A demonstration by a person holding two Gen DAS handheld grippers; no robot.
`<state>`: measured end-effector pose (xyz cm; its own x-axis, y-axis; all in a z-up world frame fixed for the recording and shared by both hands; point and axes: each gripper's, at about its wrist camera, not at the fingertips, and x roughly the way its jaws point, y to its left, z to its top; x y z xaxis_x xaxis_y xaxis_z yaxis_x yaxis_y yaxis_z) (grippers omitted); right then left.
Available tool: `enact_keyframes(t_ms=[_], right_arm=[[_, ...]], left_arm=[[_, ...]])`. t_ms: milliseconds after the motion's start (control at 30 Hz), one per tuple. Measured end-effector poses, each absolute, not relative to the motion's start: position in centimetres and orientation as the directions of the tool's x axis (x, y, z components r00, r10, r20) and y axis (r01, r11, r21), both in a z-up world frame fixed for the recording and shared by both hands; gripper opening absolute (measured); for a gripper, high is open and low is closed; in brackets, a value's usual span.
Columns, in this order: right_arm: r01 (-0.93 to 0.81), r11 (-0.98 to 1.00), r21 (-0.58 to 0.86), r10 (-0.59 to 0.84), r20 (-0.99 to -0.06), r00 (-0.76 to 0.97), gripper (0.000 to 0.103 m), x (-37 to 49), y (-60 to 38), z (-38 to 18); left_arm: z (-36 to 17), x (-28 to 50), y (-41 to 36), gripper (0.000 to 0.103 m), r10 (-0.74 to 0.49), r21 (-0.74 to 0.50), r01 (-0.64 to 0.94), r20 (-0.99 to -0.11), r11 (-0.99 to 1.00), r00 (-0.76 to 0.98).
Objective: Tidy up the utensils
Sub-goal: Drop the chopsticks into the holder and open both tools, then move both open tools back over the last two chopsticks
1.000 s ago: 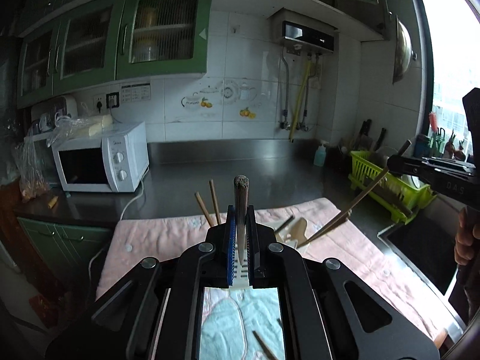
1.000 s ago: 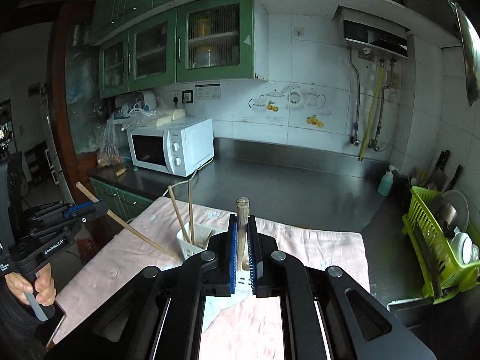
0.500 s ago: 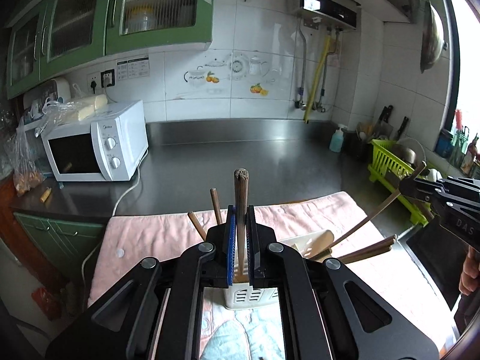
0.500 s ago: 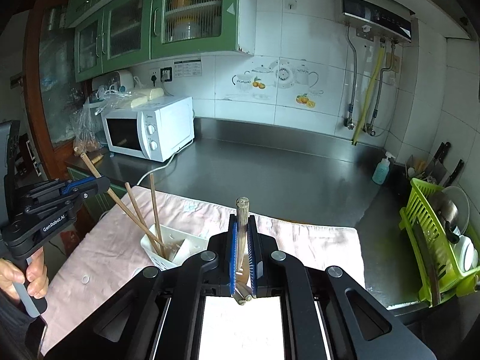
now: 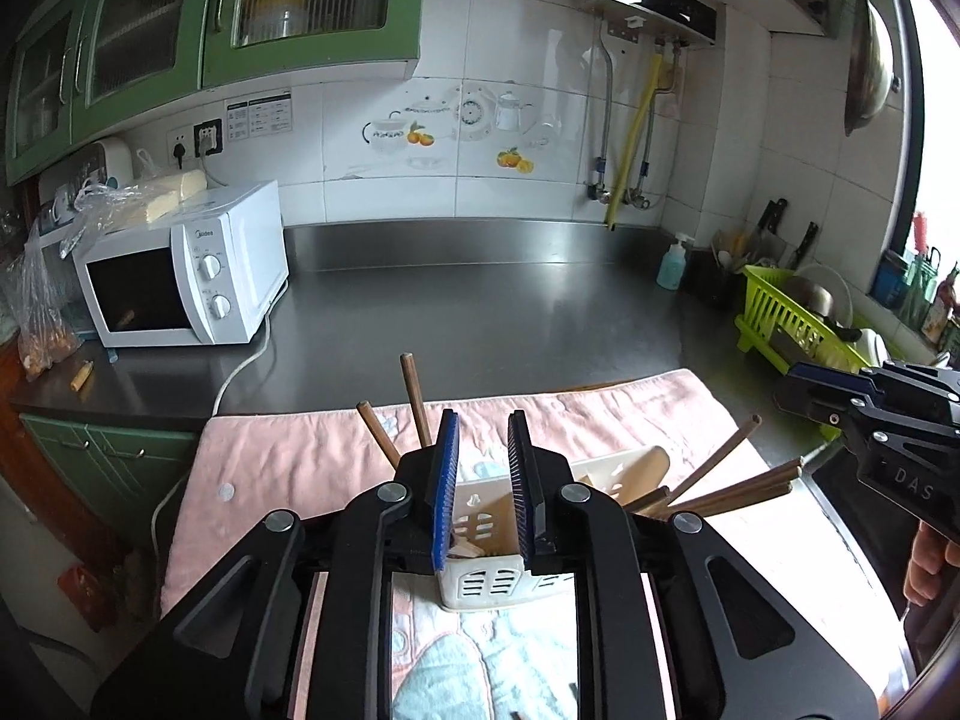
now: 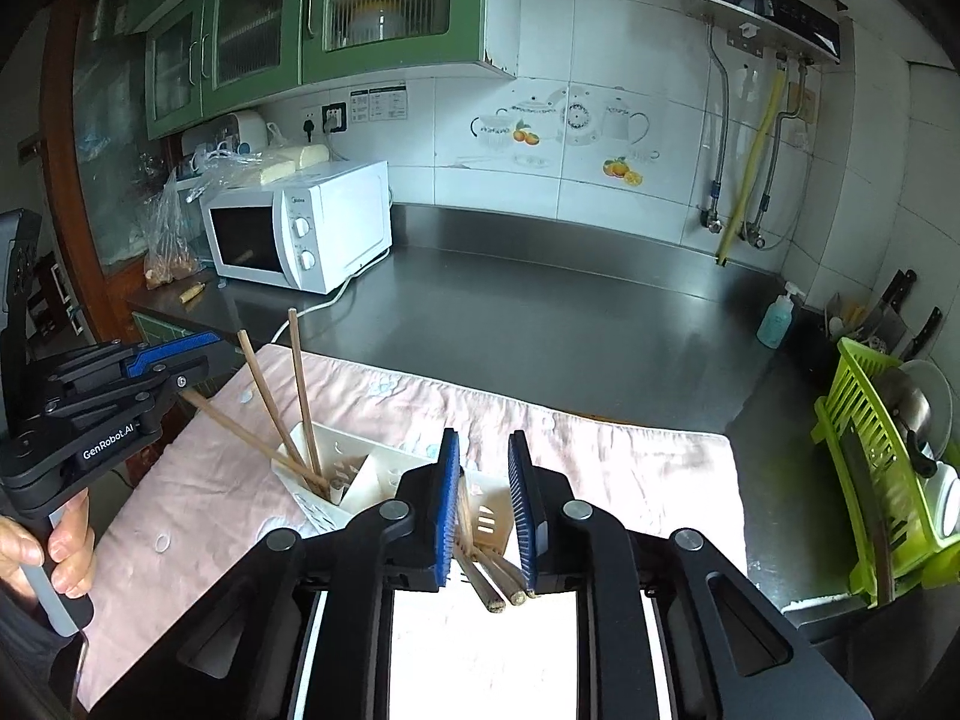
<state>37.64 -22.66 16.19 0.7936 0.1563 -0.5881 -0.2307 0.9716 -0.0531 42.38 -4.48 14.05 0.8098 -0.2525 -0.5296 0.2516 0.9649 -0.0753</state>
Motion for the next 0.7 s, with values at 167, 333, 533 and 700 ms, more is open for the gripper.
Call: enact_keyframes(t_ms=[167, 333, 533, 700], right_arm=[[-0.252, 0.967, -0.042, 0.186, -0.563, 0.805, 0.021, 33.6, -23.1, 16.2], [-0.282, 0.958, -0.055, 0.203, -0.564, 0.8, 0.027, 27.7, -22.5, 13.3], [-0.318, 0.948, -0.017, 0.242, -0.611, 0.754, 0.03, 21.2, -21.5, 7.3], [-0.331, 0.944, 0.001, 0.249, -0.66, 0.708, 0.03, 16.7, -20.2, 2.0]], left_arm=[[14.7, 39.1, -4.0, 0.03, -0.255, -0.074, 0.254, -0.508, 0.964, 0.823], [13.9, 34.1, -3.4, 0.041, -0.243, -0.056, 0.249, -0.502, 0.967, 0.83], [11.0, 27.4, -2.7, 0.052, -0.235, -0.044, 0.249, -0.515, 0.968, 0.824], [7.3, 23.2, -1.9, 0.053, -0.213, -0.045, 0.227, -0.557, 0.973, 0.803]])
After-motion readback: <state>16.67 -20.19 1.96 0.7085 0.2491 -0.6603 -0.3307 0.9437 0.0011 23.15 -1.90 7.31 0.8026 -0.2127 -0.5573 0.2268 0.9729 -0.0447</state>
